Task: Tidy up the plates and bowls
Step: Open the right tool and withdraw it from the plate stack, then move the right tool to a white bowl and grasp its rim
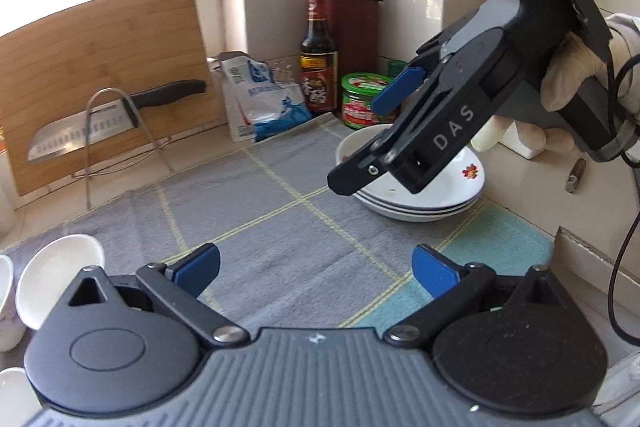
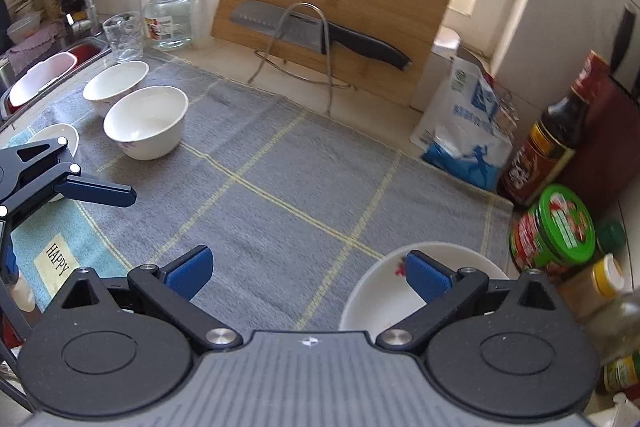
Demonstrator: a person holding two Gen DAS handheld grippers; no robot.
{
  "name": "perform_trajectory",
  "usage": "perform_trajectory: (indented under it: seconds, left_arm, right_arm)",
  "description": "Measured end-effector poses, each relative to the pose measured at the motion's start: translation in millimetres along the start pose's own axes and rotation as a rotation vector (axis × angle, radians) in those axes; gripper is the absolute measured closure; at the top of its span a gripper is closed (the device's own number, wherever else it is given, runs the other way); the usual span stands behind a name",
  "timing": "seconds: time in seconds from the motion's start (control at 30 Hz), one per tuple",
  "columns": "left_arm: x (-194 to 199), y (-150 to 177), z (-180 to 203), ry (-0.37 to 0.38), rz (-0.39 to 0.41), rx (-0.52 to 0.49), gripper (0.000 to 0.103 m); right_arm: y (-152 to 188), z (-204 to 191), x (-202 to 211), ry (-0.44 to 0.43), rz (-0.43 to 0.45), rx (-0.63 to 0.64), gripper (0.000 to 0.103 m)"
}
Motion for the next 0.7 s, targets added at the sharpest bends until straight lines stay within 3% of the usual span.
perform_trajectory:
  seconds: [0.37,0.7]
  left_arm:
    - [76,63,-82,-0.336,-0.048,0.145,0.002]
    - [109,123,-133,-0.487,-0.130,0.211,0.002]
  right_arm:
    - [-51,-125,-24,-0.161,0.140,0.089,0.000]
    - [-70,-221,-51,-0.345,0.115,0.211,0.000]
Point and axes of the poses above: each gripper's, at about its wrist camera, not at the fingertips, and x roughly against the way its jaws point, z to its right, y to its underside, the point moved 9 cm from there along -x, roughly the way its jaws point, and after that the axes turned 3 degrees about -x, right-handed, at the moved point
